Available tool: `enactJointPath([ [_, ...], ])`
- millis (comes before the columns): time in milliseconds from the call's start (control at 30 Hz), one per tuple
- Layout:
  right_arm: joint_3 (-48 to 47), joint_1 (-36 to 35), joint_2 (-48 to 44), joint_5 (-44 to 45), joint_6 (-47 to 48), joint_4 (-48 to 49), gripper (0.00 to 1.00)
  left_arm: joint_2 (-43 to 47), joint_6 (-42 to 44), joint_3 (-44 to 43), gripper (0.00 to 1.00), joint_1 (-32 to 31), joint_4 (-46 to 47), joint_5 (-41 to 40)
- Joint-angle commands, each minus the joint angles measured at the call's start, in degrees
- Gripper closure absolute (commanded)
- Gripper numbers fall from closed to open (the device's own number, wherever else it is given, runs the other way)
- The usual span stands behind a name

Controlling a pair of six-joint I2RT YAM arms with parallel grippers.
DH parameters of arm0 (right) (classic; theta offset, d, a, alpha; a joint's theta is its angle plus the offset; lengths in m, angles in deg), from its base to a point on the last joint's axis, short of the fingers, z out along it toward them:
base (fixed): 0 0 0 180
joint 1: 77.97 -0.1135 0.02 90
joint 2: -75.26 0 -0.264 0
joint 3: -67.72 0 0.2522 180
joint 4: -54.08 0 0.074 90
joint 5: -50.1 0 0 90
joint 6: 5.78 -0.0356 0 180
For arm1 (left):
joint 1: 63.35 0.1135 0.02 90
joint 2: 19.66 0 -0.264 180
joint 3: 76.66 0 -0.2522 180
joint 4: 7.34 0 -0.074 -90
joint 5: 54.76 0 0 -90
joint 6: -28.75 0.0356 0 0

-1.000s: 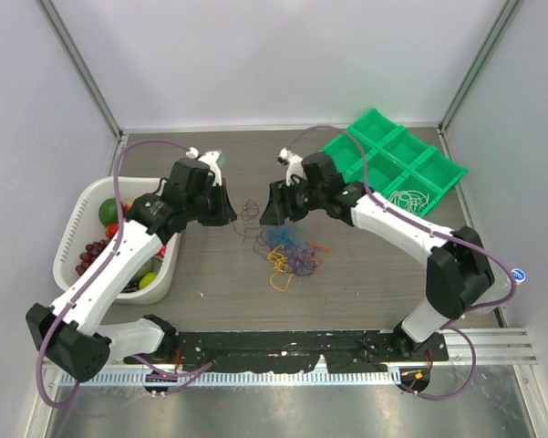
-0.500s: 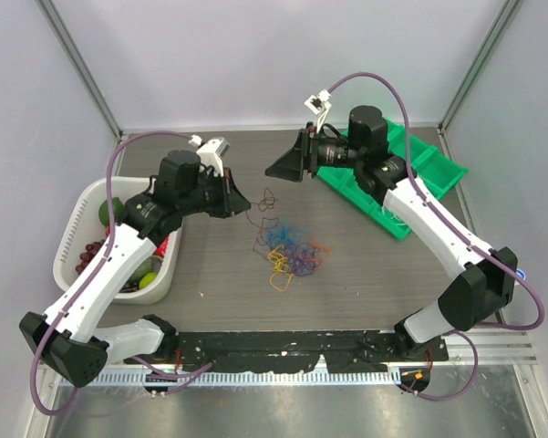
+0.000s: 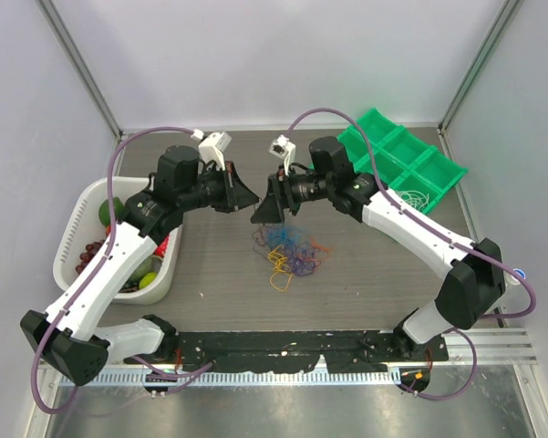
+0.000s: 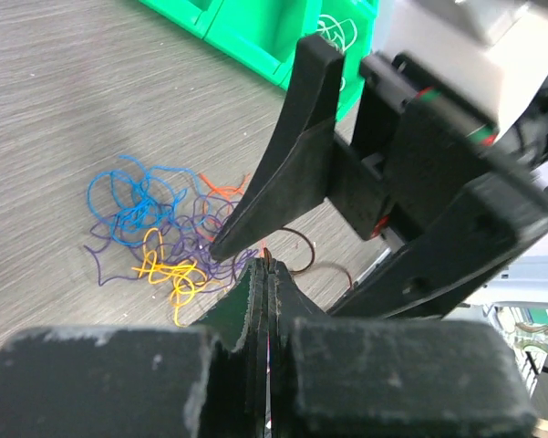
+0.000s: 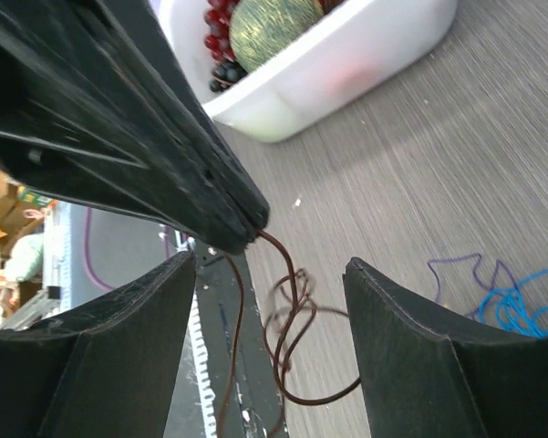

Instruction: Untangle the cables

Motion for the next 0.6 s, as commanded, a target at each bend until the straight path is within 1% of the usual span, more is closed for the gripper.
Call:
enactJointPath([
  [0,1.86,-1.57,-4.40,10.33,5.29,-0.14,0.30,0.14,-2.85,-2.57,1.00,0.44,5.14,2.10],
  [67,3.18,-2.01,-5.63,11.84,4.50,1.70,0.31,0.14,-3.38,-2.75,1.00,0.80,5.14,2.10],
  [133,4.23,-2.27,-6.42,13.25,3.71,2.85,0.36,0.14,-3.73,-3.01,1.00,0.97,5.23,2.19],
  [167,4.76,-2.27,-6.69,13.52,3.01,3.20,0.47,0.31,-3.73,-3.01,1.00,1.06,5.31,2.19],
  [200,4.94,-2.36,-6.95,14.04,2.65,3.90,0.54,0.23,-3.73,-3.19,1.00,1.15,5.32,2.19],
  [233,5.55,-2.27,-7.47,14.74,1.78,4.43,0.67,0.23,-3.73,-3.36,1.00,1.15,5.23,1.92],
  [267,5.82,-2.36,-7.57,15.97,1.51,4.96,0.76,0.05,-3.65,-3.80,1.00,1.24,4.71,1.31],
  [300,5.91,-2.27,-7.83,16.59,1.42,4.96,0.90,-0.04,-3.65,-4.24,1.00,1.24,4.00,0.52],
  [333,5.82,-2.10,-7.74,18.25,1.24,4.36,0.98,-0.21,-3.65,-4.85,0.99,1.32,3.39,-0.53],
  [367,5.82,-1.84,-7.66,19.05,0.72,4.26,0.99,-0.30,-3.21,-5.38,0.93,1.32,2.51,-1.84],
  [400,5.91,-1.05,-7.66,20.01,0.28,4.26,0.99,-0.30,-2.86,-6.00,0.82,1.41,1.46,-2.99],
  [467,6.08,1.23,-7.74,21.42,-2.09,4.79,0.99,0.05,-1.98,-6.88,0.54,1.41,-0.65,-6.41],
  [500,6.26,2.55,-7.74,22.21,-4.18,5.14,0.99,0.57,-1.45,-7.05,0.45,1.50,-1.62,-8.25],
  [533,6.61,5.61,-7.83,22.48,-5.16,5.49,0.99,1.10,-1.01,-6.97,0.36,1.41,-2.76,-10.36],
  [567,6.78,7.12,-7.66,22.66,-7.78,5.93,0.99,1.54,-0.49,-6.62,0.32,1.41,-3.29,-12.04],
])
